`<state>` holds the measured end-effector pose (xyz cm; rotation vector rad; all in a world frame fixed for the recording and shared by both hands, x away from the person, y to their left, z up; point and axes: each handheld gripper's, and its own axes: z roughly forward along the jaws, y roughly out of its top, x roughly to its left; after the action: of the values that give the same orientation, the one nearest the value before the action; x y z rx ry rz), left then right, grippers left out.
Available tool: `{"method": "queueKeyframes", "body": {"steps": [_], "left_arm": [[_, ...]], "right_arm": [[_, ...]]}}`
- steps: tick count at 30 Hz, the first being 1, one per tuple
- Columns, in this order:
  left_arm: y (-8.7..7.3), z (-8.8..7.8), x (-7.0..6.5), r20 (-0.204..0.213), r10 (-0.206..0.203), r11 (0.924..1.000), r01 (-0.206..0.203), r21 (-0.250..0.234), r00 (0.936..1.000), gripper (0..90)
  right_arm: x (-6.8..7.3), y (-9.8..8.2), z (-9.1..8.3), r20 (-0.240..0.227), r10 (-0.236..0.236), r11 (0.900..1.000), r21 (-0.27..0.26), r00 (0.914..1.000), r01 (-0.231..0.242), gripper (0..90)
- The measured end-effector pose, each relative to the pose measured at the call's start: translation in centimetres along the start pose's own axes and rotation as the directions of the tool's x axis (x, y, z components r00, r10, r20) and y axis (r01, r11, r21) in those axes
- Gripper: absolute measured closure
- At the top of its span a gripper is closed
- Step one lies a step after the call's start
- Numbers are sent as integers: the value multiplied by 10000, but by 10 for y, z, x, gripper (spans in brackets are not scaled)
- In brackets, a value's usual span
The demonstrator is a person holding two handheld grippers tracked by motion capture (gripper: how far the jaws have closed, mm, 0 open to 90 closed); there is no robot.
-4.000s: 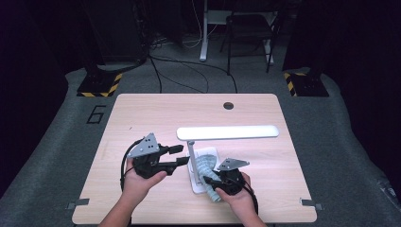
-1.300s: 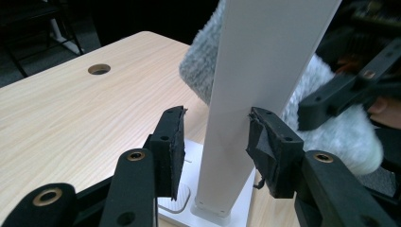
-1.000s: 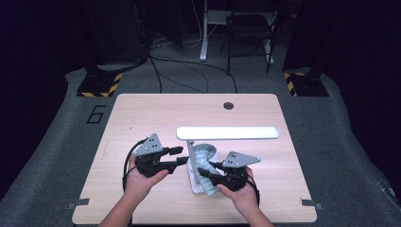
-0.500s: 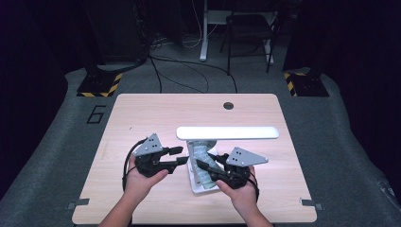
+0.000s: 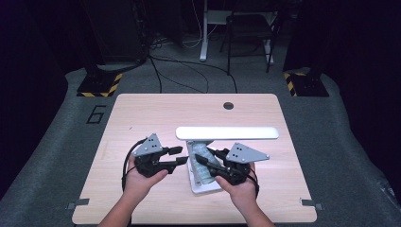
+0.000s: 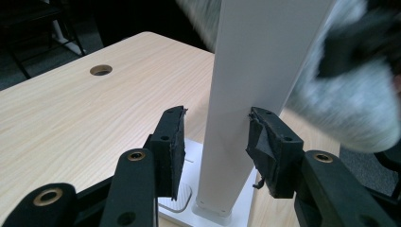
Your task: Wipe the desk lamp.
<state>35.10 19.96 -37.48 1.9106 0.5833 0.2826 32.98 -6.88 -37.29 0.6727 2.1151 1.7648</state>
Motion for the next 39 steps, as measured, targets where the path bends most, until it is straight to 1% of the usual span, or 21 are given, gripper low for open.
{"method": "queueKeyframes", "body": {"steps": [2, 4, 7, 9, 10, 12, 13, 17, 18, 21, 22, 23, 25, 26, 27, 29, 31, 34, 35, 37, 39], "left_arm": [[0, 0, 0, 40, -3, 10000, 3, 30, 10000, 562], [0, 0, 0, 2, -25, 10000, 25, -32, 10000, 562], [0, 0, 0, 62, -32, 10000, 32, 15, 10000, 562], [0, 0, 0, 63, -14, 10000, 14, 27, 10000, 562], [0, 0, 0, 59, -5, 10000, 5, 25, 10000, 562], [0, 0, 0, 19, -25, 10000, 25, -25, 10000, 562], [0, 0, 0, 27, -22, 10000, 22, -11, 10000, 562], [0, 0, 0, 32, 10, 10000, -10, 37, 10000, 560], [0, 0, -1, 14, -101, 9999, 101, -14, 9999, 558], [0, -1, 0, 51, 16, 10000, -16, 36, 10000, 534], [-1, -1, 1, 176, 77, 10000, -78, 52, 9998, 525], [-2, -1, 1, 424, 117, 9999, -121, 97, 9990, 515], [-5, -1, 2, 658, 366, 9993, -370, 47, 9972, 497], [-6, 0, 1, 713, 385, 9993, -385, -15, 9967, 483], [-6, 1, 1, 791, 326, 9995, -326, -22, 9963, 474], [-4, 5, 0, 894, 360, 9993, -356, -68, 9953, 459], [0, 9, -3, 1010, 571, 9983, -575, 15, 9933, 449], [7, 17, -6, 879, 776, 9969, -783, 42, 9931, 448], [8, 18, -5, 842, 880, 9960, -892, 106, 9926, 450], [9, 21, -4, 904, 888, 9960, -894, 21, 9919, 479], [10, 23, -5, 800, 846, 9964, -852, 31, 9932, 518]], "right_arm": [[-3, -8, 5, 84, 99, 9980, 628, 9999, -104, 664], [-6, -15, 8, 112, 206, 9951, 969, 9997, -216, 665], [-6, -16, 6, 71, 292, 9951, 943, 9995, -298, 665], [-4, -12, 5, 68, 191, 9957, 901, 9998, -196, 665], [-3, -8, 3, 17, 185, 9975, 675, 9998, -185, 665], [-3, -2, 1, -194, 166, 9990, 424, 9997, -158, 665], [-3, 3, -1, -289, 238, 9994, 241, 9993, -231, 665], [0, 15, -6, -435, 296, 9993, -227, 9986, -306, 665], [0, 18, -8, -500, 357, 9986, -361, 9981, -375, 665], [-1, 21, -10, -655, 690, 9959, -546, 9955, -726, 665], [-1, 20, -10, -675, 720, 9951, -634, 9951, -763, 665], [-2, 20, -11, -710, 803, 9937, -722, 9942, -854, 666], [-3, 20, -13, -754, 970, 9907, -887, 9924, -1036, 668], [-3, 20, -14, -825, 1135, 9891, -847, 9901, -1204, 668], [-3, 20, -14, -847, 1159, 9880, -921, 9896, -1236, 669], [-3, 21, -16, -834, 1099, 9887, -934, 9904, -1175, 673], [-3, 22, -15, -823, 1003, 9901, -905, 9915, -1077, 676], [-4, 21, -16, -849, 1011, 9889, -1004, 9912, -1095, 678], [-3, 21, -16, -857, 1058, 9879, -1046, 9907, -1146, 680], [-3, 20, -17, -866, 1039, 9870, -1140, 9908, -1134, 681], [-3, 20, -17, -799, 1037, 9864, -1198, 9914, -1128, 683]]}}
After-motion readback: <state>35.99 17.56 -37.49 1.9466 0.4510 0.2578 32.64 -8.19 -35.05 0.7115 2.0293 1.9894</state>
